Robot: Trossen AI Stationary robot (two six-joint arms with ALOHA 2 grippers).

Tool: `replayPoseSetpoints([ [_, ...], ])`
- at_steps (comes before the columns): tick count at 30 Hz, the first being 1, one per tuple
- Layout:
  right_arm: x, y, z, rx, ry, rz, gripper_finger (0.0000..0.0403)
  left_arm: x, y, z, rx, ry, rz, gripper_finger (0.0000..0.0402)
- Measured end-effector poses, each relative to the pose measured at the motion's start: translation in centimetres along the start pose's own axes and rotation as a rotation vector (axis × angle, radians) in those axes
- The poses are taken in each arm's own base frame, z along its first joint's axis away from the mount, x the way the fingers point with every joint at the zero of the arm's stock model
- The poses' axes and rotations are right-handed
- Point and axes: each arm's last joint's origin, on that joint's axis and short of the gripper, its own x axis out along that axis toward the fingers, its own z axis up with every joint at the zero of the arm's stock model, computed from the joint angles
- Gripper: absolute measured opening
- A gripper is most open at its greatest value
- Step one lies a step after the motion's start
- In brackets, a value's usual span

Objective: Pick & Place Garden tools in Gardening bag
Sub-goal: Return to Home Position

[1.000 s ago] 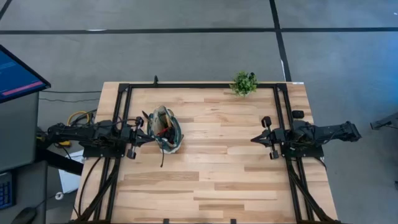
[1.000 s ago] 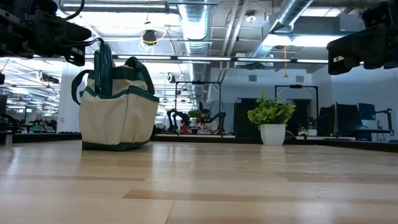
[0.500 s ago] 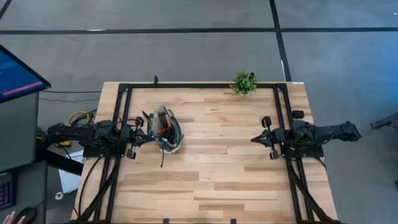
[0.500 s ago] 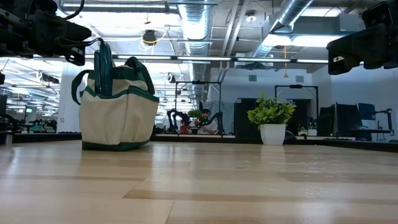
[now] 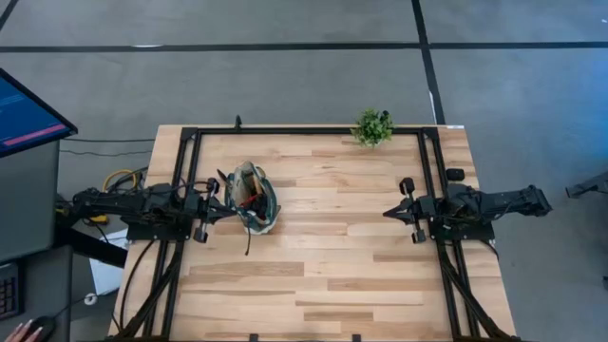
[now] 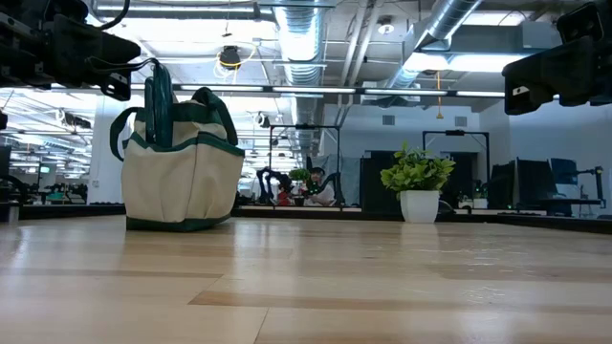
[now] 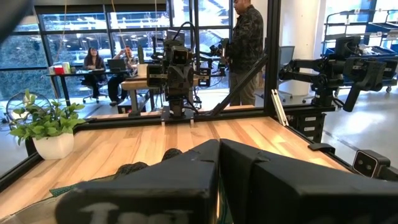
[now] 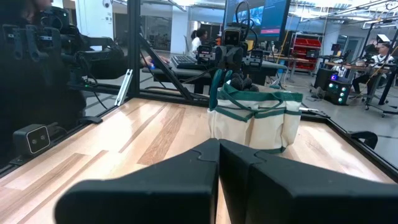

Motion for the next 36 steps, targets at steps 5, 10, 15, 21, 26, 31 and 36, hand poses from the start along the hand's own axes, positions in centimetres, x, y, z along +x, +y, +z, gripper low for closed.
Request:
replayPoseSetpoints([
  [5,0.0,0.0,0.0,0.0,0.0,0.0,0.0,0.0,0.0,0.03,0.0,-0.003,0.0,0.0003],
  [10,0.0,0.0,0.0,0.0,0.0,0.0,0.0,0.0,0.0,0.06,0.0,-0.006,0.0,0.0003],
  [15,0.0,0.0,0.0,0.0,0.0,0.0,0.0,0.0,0.0,0.07,0.0,-0.007,0.0,0.0003],
  [21,0.0,0.0,0.0,0.0,0.0,0.0,0.0,0.0,0.0,0.1,0.0,-0.01,0.0,0.0003],
  [26,0.0,0.0,0.0,0.0,0.0,0.0,0.0,0.0,0.01,0.13,0.0,-0.013,0.0,0.0003],
  [31,0.0,0.0,0.0,0.0,0.0,0.0,0.0,0.0,0.0,0.15,0.0,-0.015,0.0,0.0003],
  [36,0.0,0.0,0.0,0.0,0.0,0.0,0.0,0.0,0.01,0.2,0.0,-0.021,0.001,0.0003],
])
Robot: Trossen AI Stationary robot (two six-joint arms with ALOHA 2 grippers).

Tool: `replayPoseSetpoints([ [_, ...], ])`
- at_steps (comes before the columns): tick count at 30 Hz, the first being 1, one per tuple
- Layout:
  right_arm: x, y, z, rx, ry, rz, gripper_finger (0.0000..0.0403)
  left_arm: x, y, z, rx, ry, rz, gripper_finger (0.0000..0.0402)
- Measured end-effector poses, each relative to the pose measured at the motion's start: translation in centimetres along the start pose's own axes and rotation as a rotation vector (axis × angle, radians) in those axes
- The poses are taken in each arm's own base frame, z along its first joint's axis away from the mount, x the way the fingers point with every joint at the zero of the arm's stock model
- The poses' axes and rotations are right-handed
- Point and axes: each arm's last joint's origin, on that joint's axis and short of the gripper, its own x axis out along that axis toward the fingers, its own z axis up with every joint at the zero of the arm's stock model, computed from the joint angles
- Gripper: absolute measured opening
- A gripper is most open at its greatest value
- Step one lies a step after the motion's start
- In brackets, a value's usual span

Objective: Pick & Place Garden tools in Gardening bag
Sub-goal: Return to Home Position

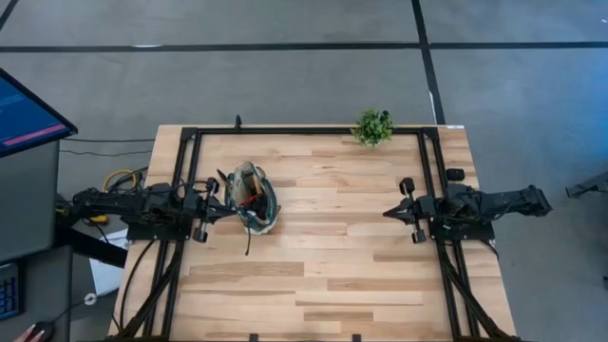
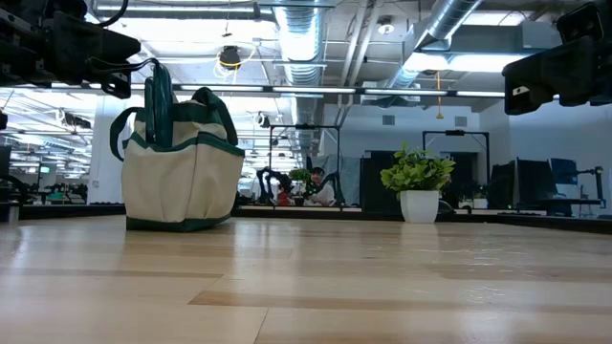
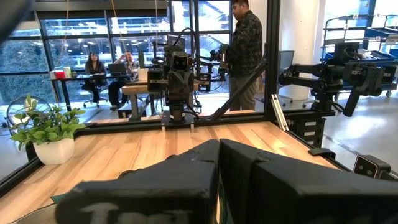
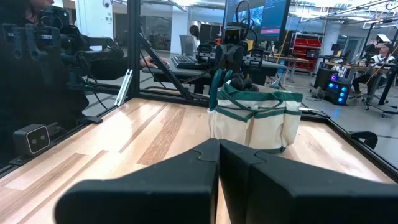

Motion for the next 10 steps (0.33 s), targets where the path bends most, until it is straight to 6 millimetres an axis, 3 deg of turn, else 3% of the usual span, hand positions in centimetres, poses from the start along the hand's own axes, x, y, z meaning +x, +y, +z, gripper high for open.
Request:
replayPoseSetpoints([
  [10,0.0,0.0,0.0,0.0,0.0,0.0,0.0,0.0,0.0,0.06,0.0,-0.006,0.0,0.0003],
])
